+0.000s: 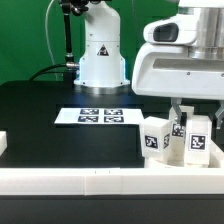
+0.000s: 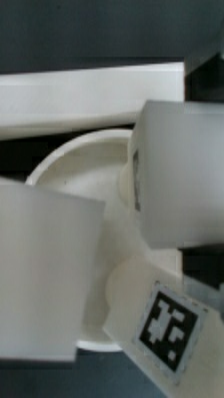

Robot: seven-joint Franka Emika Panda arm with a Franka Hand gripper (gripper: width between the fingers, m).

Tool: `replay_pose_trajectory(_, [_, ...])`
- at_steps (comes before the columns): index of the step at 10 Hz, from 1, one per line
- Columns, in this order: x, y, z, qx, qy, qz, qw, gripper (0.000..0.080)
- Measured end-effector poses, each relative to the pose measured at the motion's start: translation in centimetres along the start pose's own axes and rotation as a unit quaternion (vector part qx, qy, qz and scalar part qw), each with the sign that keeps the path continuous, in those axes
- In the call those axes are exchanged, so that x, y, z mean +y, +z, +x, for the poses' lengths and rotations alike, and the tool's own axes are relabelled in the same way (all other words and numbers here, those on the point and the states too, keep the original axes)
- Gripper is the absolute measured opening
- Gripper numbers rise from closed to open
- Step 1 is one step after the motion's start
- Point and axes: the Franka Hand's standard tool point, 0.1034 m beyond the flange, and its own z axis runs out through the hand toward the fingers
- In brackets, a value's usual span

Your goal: Assemble stool

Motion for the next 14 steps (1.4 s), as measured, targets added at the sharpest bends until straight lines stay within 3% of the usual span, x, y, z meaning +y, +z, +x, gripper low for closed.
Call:
replay_pose_trajectory(2, [-0.1,0.0,0.0,-0.001,0.078,0.003,0.997,0.0337])
replay_pose_trajectory(5, [-0.7,0.0,-0.3,-0.020,0.258,0.029,0.965,0.0337])
replay_pose_trajectory(6, [-0.7,0.0,-0.3,-0.024,0.302,0.032,0.952,0.0337])
replay_pose_trajectory(8, [-1.1,0.1,-0.2,-0.039,0.454,0.065,0.888,0.0337])
replay_pose_trajectory(12, [-1.6,0.0,-0.2,-0.048,0.582,0.061,0.810,0.0337])
replay_pose_trajectory(13, [-1.6,0.0,-0.1,-0.048,0.599,0.061,0.797,0.0337])
replay_pose_trajectory(14, [-1.6,0.1,-0.2,-0.047,0.590,0.062,0.804,0.0337])
